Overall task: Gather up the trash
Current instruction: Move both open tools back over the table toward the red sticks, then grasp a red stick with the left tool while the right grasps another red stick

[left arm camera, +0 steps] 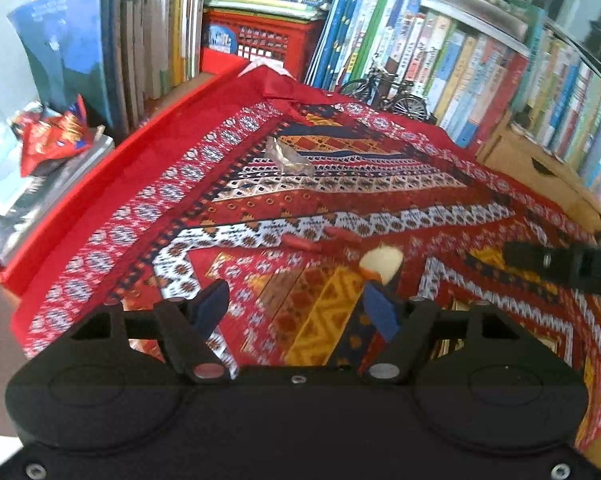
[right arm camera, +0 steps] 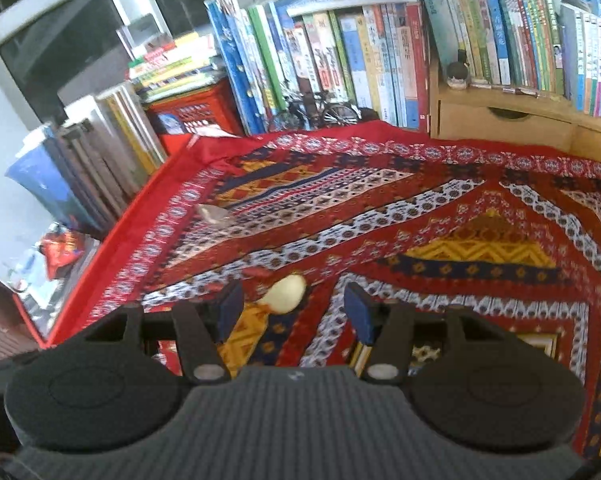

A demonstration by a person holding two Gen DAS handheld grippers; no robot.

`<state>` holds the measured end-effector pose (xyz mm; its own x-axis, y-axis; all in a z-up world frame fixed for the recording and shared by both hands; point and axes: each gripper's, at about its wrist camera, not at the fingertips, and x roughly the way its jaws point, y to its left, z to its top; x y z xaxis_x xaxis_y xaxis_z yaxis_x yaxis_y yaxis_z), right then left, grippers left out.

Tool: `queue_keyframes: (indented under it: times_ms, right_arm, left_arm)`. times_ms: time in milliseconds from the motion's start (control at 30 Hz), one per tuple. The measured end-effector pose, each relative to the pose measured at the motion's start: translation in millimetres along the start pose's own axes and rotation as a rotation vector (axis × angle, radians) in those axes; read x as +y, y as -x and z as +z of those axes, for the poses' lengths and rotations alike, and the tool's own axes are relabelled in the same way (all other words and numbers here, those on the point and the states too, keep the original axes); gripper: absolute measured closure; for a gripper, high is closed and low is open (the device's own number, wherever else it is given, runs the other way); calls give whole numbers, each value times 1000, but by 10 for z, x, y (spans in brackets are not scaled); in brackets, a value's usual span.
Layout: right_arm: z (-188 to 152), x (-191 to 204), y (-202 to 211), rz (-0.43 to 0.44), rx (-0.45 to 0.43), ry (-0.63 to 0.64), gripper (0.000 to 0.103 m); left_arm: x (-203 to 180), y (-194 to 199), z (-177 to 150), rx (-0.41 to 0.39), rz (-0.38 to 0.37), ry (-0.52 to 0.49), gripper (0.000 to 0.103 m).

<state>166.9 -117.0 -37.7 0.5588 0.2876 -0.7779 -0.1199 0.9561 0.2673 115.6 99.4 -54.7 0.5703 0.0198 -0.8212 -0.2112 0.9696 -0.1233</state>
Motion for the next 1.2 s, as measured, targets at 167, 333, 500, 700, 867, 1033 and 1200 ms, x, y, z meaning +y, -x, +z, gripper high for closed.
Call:
queue_keyframes:
  times_ms: [167,333,500,700,867,1033,1200]
  right_arm:
    - [87,-125,-384,-8,71,25,34]
    - [182,-308,-648,-29,101,-14,34]
    - [324,-566,-820,-61,103,-52,34]
    - [430,-775,-1005,-89,104,-52,34]
    - [420,-858,-1133,-69,121,-54,34]
    - [428,-784,-1239,-22,132,-24,34]
    - [475,-452,-1394,88,154,70,34]
  left_arm:
    - [-28,-397,213,53,-29,67,41]
    - [-256,-723,256,89,-67,42,41]
    - [-629,-1050,224,92,-61,-72,41]
    - [-1009,-1407,181,104,-79,-240,40]
    - [-1118,-1612,91,141,-22,-318,73]
    - [-895,-1412,173,103,-14,-238,94]
    - [-505,-1120,304,35,81,-125,95]
